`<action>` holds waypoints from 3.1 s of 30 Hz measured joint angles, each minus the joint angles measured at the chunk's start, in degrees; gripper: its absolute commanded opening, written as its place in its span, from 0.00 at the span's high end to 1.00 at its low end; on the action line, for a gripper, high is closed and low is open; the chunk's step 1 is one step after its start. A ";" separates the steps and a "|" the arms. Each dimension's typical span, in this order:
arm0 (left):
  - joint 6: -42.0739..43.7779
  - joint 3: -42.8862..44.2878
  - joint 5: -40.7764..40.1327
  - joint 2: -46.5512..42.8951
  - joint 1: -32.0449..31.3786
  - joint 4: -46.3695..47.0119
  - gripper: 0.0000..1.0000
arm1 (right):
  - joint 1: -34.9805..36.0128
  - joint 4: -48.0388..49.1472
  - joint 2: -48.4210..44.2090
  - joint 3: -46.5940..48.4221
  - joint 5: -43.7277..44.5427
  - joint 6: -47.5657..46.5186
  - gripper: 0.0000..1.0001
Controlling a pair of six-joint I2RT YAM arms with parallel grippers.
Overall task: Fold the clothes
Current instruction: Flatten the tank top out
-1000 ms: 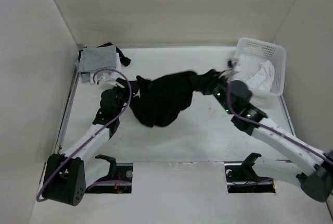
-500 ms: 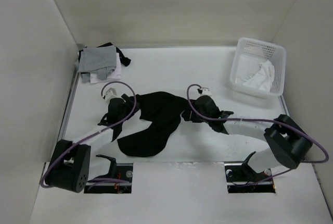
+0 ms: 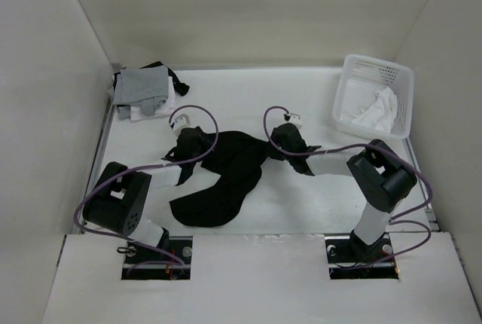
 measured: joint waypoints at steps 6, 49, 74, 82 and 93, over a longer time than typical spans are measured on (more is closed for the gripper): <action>0.22 2.80 -2.62 4.13 0.55 2.51 0.97 | -1.18 0.83 0.63 1.60 2.40 -0.24 0.94; 16.59 22.16 -11.30 -5.57 1.05 3.39 0.93 | -14.51 -6.64 -14.34 12.17 -13.73 -6.56 0.93; 7.41 -3.85 -17.49 -24.22 -0.07 -15.26 0.56 | 3.91 -6.97 -28.94 -14.62 -2.21 -1.77 0.63; -3.56 -10.40 -16.06 -38.29 16.87 -34.62 0.53 | 10.19 -11.45 -44.17 -22.47 2.62 -1.11 0.61; -2.99 -12.52 -5.55 -28.85 21.66 -28.04 0.60 | 10.19 -10.64 -41.07 -23.21 3.37 -1.60 0.61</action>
